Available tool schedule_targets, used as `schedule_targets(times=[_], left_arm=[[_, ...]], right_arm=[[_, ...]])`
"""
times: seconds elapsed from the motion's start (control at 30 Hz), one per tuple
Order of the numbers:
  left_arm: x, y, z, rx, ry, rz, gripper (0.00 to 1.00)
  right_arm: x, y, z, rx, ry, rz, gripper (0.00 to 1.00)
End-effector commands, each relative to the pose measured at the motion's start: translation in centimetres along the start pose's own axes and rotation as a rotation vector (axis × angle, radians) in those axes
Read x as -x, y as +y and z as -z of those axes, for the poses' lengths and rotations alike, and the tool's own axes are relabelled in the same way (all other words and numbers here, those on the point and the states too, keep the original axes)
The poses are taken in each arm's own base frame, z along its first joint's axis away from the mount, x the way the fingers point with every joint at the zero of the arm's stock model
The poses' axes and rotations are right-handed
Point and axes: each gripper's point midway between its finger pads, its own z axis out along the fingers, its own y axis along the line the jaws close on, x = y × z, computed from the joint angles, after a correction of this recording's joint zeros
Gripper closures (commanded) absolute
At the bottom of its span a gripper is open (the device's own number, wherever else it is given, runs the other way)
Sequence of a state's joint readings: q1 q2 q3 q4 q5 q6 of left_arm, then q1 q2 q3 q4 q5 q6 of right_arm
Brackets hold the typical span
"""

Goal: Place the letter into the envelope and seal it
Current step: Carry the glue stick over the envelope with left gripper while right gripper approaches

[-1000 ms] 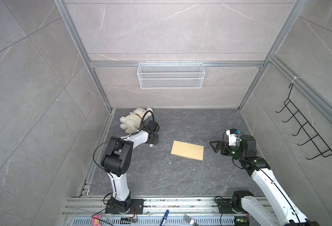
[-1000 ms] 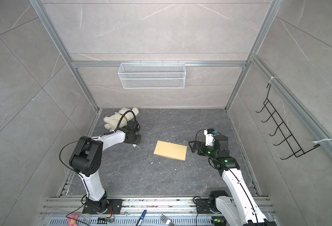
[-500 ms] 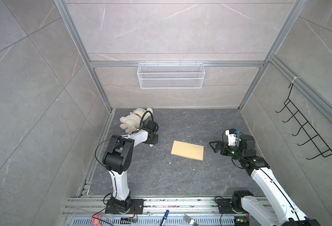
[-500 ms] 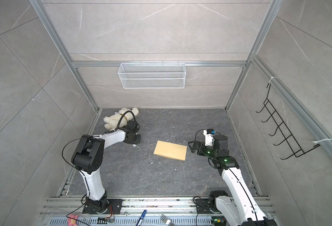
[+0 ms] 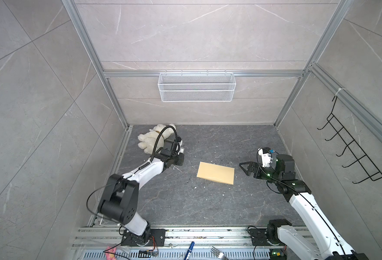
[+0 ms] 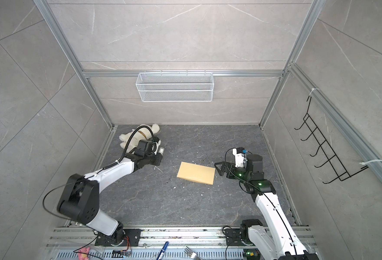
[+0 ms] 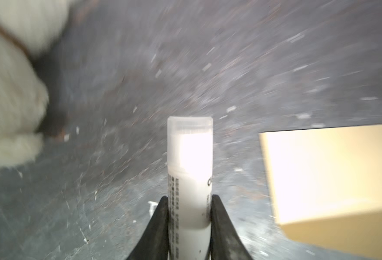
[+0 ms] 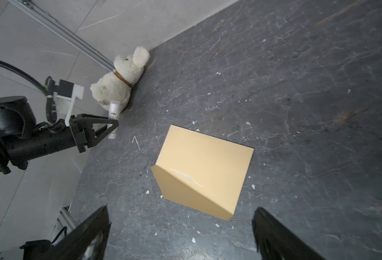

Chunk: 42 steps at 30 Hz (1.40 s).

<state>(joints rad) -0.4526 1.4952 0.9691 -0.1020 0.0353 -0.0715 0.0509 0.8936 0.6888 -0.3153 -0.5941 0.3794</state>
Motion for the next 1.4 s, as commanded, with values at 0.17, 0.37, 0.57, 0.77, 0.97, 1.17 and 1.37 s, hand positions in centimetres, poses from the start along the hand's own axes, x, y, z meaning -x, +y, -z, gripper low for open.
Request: schedule_targets(times=[0.17, 0.37, 0.57, 0.77, 0.97, 1.17, 1.37], left_arm=[[6.1, -9.0, 7.9, -0.292, -0.440, -0.271, 1.00], [3.6, -13.4, 8.7, -0.411, -0.491, -0.466, 1.00], [1.8, -16.1, 9.3, -0.475, -0.584, -0.558, 1.00], [0.8, -17.2, 9.8, -0.515, -0.636, -0.594, 1.00], [-0.1, -17.1, 10.0, -0.524, -0.642, -0.605, 1.00], [-0.4, -16.9, 10.5, -0.523, -0.650, -0.609, 1.00], [-0.7, -17.2, 10.8, -0.545, -0.654, -0.626, 1.00]], right_arm=[[3.2, 6.1, 2.5, 0.185, -0.056, 0.052, 0.01], [2.9, 8.9, 2.5, 0.220, -0.020, 0.104, 0.02], [1.6, 11.7, 1.7, 0.209, 0.060, 0.197, 0.03], [0.7, 13.6, 1.0, 0.200, 0.106, 0.261, 0.07], [-0.2, 15.3, 0.1, 0.197, 0.139, 0.320, 0.10], [-1.4, 16.7, -1.7, 0.152, 0.205, 0.405, 0.13], [-2.5, 17.1, -4.3, 0.108, 0.268, 0.425, 0.24]])
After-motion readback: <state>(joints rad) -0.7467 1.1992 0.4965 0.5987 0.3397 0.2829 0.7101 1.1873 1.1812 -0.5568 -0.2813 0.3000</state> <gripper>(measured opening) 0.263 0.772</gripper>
